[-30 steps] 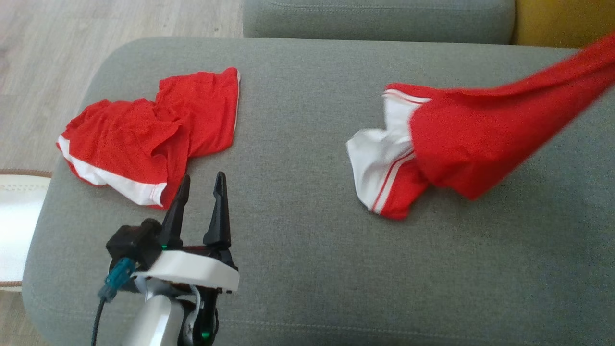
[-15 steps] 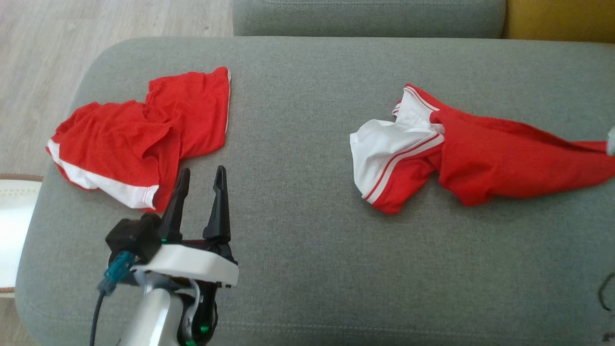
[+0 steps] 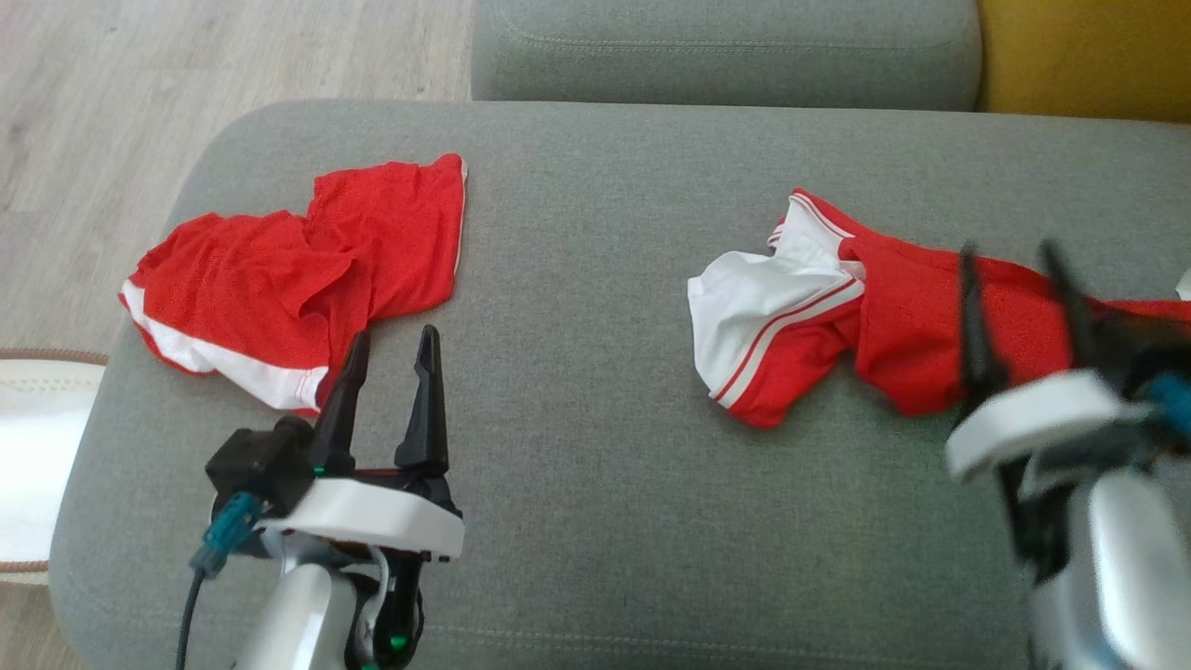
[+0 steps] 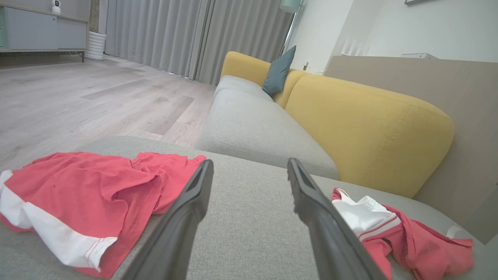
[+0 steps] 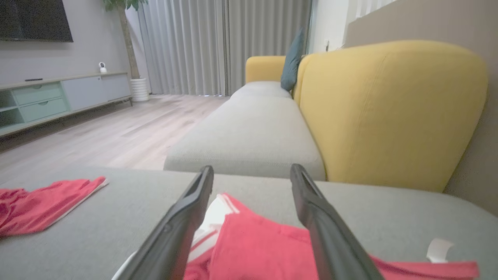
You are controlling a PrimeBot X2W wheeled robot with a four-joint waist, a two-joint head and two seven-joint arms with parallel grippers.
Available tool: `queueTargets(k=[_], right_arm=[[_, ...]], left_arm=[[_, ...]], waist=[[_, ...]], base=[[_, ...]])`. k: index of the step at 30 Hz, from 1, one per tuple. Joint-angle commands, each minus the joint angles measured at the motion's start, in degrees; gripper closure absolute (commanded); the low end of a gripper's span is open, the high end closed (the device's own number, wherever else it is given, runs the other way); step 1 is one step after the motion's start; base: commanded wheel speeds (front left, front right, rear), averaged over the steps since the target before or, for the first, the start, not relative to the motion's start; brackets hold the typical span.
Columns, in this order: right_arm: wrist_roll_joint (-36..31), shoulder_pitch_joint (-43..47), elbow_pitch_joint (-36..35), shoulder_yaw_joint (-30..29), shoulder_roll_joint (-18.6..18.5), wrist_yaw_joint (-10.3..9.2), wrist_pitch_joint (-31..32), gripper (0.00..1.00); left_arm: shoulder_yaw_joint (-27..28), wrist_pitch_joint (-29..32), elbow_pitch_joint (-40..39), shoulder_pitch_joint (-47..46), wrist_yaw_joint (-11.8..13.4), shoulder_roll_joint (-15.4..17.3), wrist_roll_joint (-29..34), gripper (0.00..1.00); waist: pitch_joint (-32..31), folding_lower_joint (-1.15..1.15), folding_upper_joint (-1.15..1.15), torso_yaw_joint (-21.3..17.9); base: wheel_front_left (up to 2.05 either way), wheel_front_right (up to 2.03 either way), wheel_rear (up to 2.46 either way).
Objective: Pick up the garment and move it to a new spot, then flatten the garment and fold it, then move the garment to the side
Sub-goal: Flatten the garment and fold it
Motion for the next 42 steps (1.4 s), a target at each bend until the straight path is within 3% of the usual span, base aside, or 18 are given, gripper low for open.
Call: queueTargets(k=[1,7,17,25,32,36,37,38,42], right_arm=[[1.33,0.2,-2.33,3.02,0.2,-0.04,-0.46,0.0],[3.23,1.98,-1.06,7.34,0.25,-0.04,-0.71,0.0],[-0.91,-8.04,7.27,8.1,0.08,-0.04,5.09,0.0],[-0.8,-17.17,21.06,6.92,-5.45,-0.04,10.66,0.0],[5.04,-21.39,29.0,11.2,-8.03,-0.04,14.13,0.0],[10.32,-23.33,31.06,16.78,-9.44,-0.04,16.13,0.0],[11.99,-23.72,31.35,18.2,-9.77,-0.04,16.73,0.2],[13.35,-24.16,31.32,19.69,-10.24,-0.04,16.92,1.0],[17.59,-26.57,30.8,21.82,-11.79,-0.04,14.62,1.0]], left_arm=[[1.39,-0.35,-2.19,-1.24,0.49,0.12,-0.37,0.0],[0.49,-0.35,-2.04,-1.61,0.48,0.12,-0.49,0.0],[-0.9,-0.35,-1.61,-2.68,0.3,0.12,-1.11,0.0],[-1.51,-0.35,-1.25,-3.84,0.37,0.12,-1.73,0.0],[-1.4,-0.35,-1.28,-4.2,0.31,0.11,-1.96,0.0],[-1.46,-0.35,-1.4,-4.75,0.34,0.11,-2.05,0.0],[-1.49,-0.35,-1.39,-4.9,0.35,0.11,-2.08,0.0],[-1.55,-0.35,-1.38,-5.04,0.36,0.11,-2.11,0.0],[-1.74,-0.35,-1.29,-5.48,0.44,0.11,-2.13,0.0]], waist=[[0.19,0.0,0.0,0.25],[0.89,0.0,0.0,1.6],[3.43,0.0,0.0,5.33],[5.58,0.0,0.0,9.03],[6.96,0.0,0.0,10.05],[7.82,0.0,0.0,10.04],[7.97,0.0,0.0,10.01],[8.1,0.0,0.0,9.97],[8.42,0.0,0.0,9.77]], base=[[0.0,0.0,0.0],[0.0,0.0,0.0],[0.0,0.0,0.0],[0.0,0.0,0.0],[0.0,0.0,0.0],[0.0,0.0,0.0],[0.0,0.0,0.0],[0.0,0.0,0.0],[0.0,0.0,0.0]])
